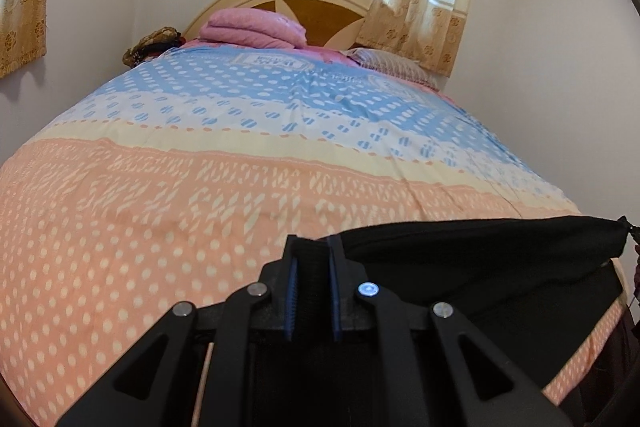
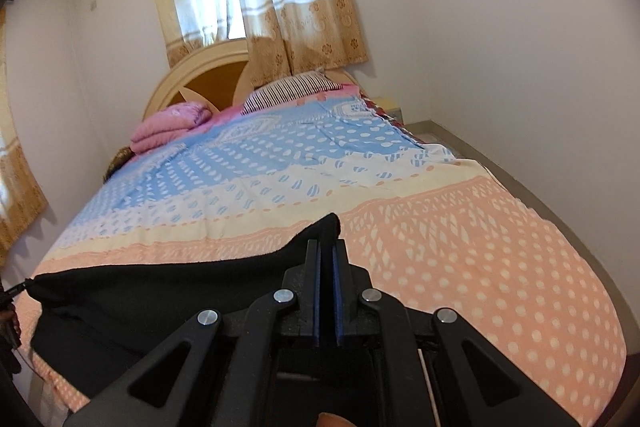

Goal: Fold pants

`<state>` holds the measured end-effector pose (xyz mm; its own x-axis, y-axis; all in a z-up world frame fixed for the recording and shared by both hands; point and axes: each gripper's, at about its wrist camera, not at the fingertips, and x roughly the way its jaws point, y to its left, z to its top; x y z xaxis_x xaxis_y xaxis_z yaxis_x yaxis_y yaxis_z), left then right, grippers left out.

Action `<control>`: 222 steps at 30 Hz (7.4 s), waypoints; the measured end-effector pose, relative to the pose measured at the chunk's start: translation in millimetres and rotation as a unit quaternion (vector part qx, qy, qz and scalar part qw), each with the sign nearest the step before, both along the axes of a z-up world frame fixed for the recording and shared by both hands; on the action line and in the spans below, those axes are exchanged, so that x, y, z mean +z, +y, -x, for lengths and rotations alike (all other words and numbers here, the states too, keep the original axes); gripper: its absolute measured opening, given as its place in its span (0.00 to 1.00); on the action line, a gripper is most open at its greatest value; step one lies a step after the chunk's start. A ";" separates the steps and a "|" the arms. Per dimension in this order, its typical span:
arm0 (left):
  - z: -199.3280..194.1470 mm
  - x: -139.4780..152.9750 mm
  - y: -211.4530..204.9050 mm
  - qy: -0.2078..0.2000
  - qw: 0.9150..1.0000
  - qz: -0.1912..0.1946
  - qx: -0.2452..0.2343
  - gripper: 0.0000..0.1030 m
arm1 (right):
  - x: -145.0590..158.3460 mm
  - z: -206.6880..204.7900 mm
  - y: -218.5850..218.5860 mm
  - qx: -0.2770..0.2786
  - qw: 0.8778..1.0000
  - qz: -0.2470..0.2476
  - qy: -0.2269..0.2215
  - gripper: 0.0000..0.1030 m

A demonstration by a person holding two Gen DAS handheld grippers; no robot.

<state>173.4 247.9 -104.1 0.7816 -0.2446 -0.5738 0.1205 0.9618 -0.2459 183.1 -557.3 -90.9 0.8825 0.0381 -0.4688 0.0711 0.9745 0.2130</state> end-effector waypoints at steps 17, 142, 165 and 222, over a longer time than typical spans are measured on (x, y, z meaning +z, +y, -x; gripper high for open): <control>94.7 -55.8 3.9 -0.017 0.999 0.004 -0.039 0.14 | -75.9 64.9 -32.9 -0.027 0.998 -0.034 0.045 0.04; 109.2 -37.1 -27.9 -0.070 0.996 -0.053 -0.017 0.67 | -77.5 -91.1 471.2 0.397 0.895 -0.046 0.199 0.50; 113.4 -75.3 -48.2 -0.031 0.994 -0.084 -0.068 0.78 | -121.5 -163.9 524.6 0.339 0.898 -0.064 0.273 0.01; 71.1 -61.0 -263.6 -0.012 0.956 -0.078 -0.284 0.87 | -28.7 84.7 2.9 -0.085 0.975 -0.189 0.083 0.03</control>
